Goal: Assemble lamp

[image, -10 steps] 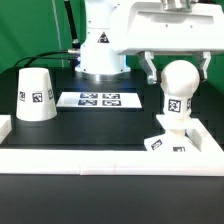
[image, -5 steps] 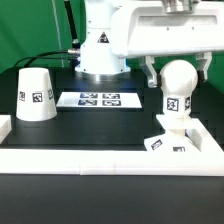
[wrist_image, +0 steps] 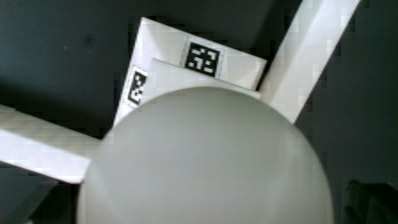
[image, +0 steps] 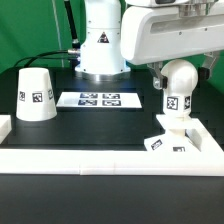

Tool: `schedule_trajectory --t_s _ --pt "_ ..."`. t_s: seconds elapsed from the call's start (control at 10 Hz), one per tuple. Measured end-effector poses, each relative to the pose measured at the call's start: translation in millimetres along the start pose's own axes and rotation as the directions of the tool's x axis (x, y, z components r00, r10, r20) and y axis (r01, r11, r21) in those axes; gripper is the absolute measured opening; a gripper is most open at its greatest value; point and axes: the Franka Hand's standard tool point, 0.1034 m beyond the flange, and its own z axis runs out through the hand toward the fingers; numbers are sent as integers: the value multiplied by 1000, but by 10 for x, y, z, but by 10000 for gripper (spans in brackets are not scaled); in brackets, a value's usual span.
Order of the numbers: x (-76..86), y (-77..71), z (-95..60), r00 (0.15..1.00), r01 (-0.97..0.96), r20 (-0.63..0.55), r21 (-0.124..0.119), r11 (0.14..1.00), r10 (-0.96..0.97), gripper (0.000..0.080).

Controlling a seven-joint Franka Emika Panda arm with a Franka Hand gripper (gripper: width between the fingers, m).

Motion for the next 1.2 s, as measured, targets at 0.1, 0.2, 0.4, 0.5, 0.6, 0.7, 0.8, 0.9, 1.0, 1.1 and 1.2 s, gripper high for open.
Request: schedule_trajectory --t_s 0.1,0.2,0.4,0.5,0.6,0.7,0.8,0.9,1.0,1.1,1.2 --pt "-1 9 6 1000 -1 -4 -1 1000 1 698" --pt "-2 10 7 1000 0 -4 -1 1000 0 698" --pt "4 18 -3 1000 3 -11 -4 1000 -3 698" --pt "17 21 -12 1000 3 -17 -6 1000 -4 698" --pt "20 22 -14 1000 4 -19 -6 1000 -4 578" --pt "20 22 -13 1000 4 -19 -6 1000 -4 576" --pt "20 22 -13 1000 4 -19 -6 1000 -4 576" --pt "20 22 -13 1000 4 -19 -6 1000 -4 576" --pt "20 21 -13 1000 -11 -19 -5 1000 11 576" --pt "20 21 -12 1000 -23 -19 -5 1000 23 576" --pt "22 19 -10 998 -62 -19 -2 998 62 576"
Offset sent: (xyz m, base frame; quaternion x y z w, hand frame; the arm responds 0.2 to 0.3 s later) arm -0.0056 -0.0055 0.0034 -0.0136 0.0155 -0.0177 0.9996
